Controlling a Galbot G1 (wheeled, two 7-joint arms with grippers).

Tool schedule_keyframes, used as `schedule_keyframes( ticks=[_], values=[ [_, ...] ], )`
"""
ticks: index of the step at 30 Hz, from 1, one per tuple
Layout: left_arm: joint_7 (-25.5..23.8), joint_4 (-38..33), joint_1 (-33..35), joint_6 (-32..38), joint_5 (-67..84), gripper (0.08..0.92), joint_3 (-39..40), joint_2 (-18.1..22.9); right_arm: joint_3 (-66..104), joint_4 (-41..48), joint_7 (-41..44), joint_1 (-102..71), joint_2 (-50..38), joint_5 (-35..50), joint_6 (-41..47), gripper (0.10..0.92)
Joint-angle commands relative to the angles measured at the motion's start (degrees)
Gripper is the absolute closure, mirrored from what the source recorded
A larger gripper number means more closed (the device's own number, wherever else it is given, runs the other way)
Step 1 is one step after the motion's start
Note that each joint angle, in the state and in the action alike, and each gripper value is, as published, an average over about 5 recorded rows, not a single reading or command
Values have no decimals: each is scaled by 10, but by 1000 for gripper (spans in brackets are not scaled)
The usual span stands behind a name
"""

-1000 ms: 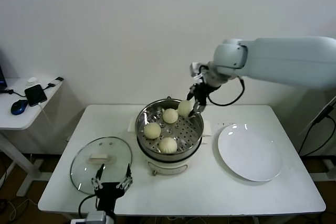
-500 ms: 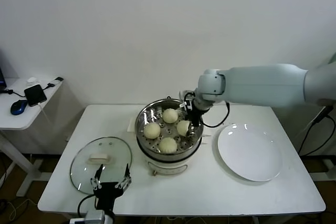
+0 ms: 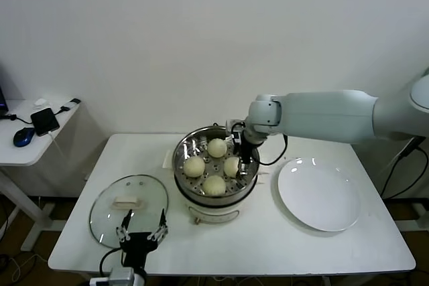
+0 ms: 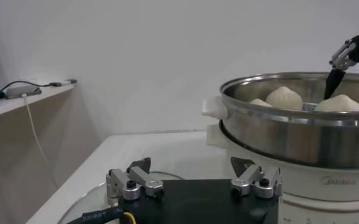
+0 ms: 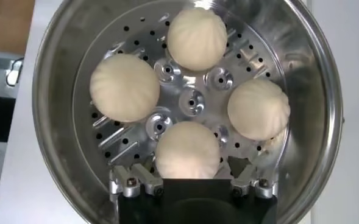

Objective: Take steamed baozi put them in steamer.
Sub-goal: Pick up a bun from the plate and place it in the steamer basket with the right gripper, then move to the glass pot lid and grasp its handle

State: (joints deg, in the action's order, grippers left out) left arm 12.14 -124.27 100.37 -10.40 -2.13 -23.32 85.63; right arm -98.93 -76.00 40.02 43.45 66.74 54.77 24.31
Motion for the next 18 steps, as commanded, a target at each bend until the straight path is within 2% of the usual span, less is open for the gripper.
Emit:
schedule_keyframes(
  ticks=[1,5,8,14,18],
  values=[
    [0,-3,0,-3,1,177,0,0,108,41,60,5,-58,25,-89,203],
    [-1,-11,3,-3,7,177,2,1,277,62,-82,-88,-113,16,-109,203],
    [0,-12,3,3,8,177,2,1,397,59,-177,-160,-152,-22,-120,202],
    [8,-10,0,4,8,177,2,-4,599,21,-284,-301,-257,-120,-126,203],
    [7,-13,-3,0,5,177,-2,-11,749,-16,-307,-460,-333,-179,-142,202]
  ],
)
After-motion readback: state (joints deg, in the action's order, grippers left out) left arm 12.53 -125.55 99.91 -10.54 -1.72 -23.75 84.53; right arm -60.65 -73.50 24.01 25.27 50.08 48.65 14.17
